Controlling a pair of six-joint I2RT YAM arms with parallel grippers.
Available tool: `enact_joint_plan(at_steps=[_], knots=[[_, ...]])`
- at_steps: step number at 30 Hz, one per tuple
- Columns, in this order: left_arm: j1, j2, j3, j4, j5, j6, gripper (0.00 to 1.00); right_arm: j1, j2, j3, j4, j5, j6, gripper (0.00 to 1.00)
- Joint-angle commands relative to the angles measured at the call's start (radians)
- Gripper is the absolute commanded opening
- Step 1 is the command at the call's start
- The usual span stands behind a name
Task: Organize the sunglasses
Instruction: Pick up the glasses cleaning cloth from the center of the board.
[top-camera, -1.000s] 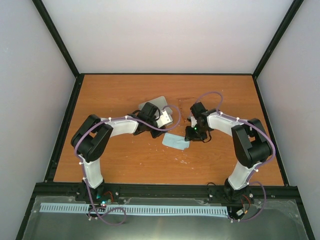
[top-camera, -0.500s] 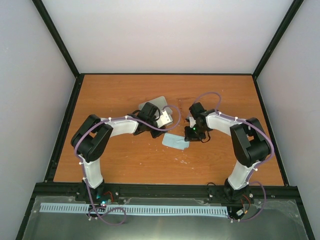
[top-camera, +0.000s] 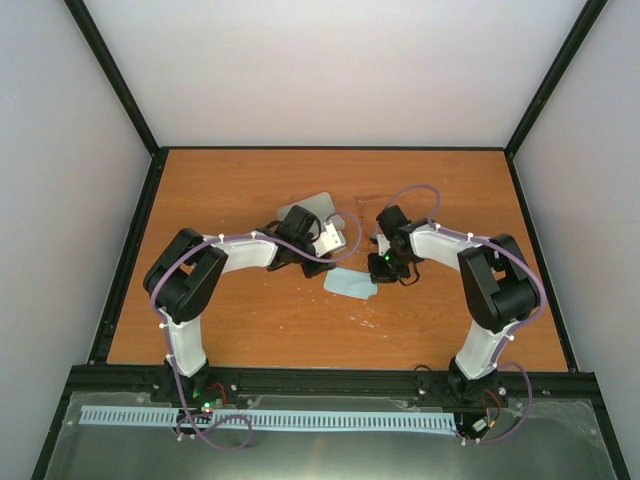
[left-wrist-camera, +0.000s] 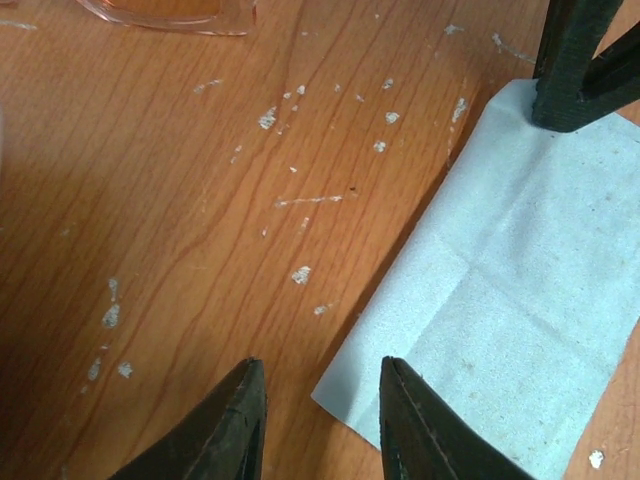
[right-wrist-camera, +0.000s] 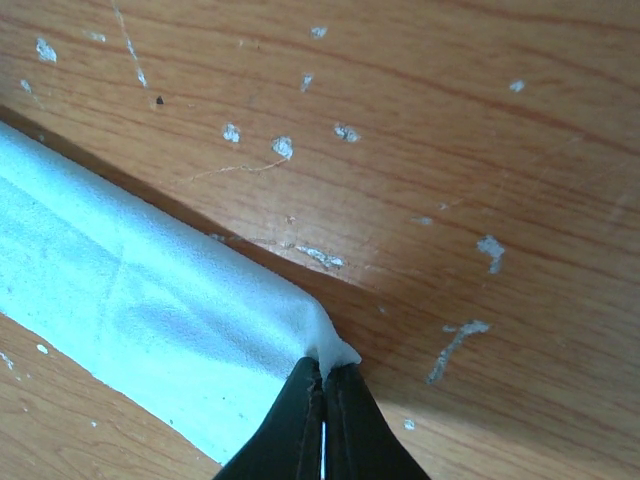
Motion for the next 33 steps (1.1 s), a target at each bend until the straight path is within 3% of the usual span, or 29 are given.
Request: enact_joint_plan(at_steps=[1, 14, 26, 33], knots=[[0.000, 0.028, 0.025, -0.019, 0.037, 0.032, 0.33, 0.009, 0.025, -0.009, -0.011, 0.056, 0.010, 0.03], [-0.016, 0.093, 0.047, -0.050, 0.029, 0.051, 0.29, 0.008, 0.017, 0.014, -0.025, 0.055, 0.002, 0.03], [-0.022, 0.087, 0.034, -0.070, 0.051, 0.049, 0.01, 0.008, 0.018, 0.023, -0.015, 0.053, 0.014, 0.03], [-0.022, 0.049, 0.013, -0.065, 0.043, 0.054, 0.00, 0.009, 0.018, 0.031, -0.008, 0.052, 0.019, 0.03]])
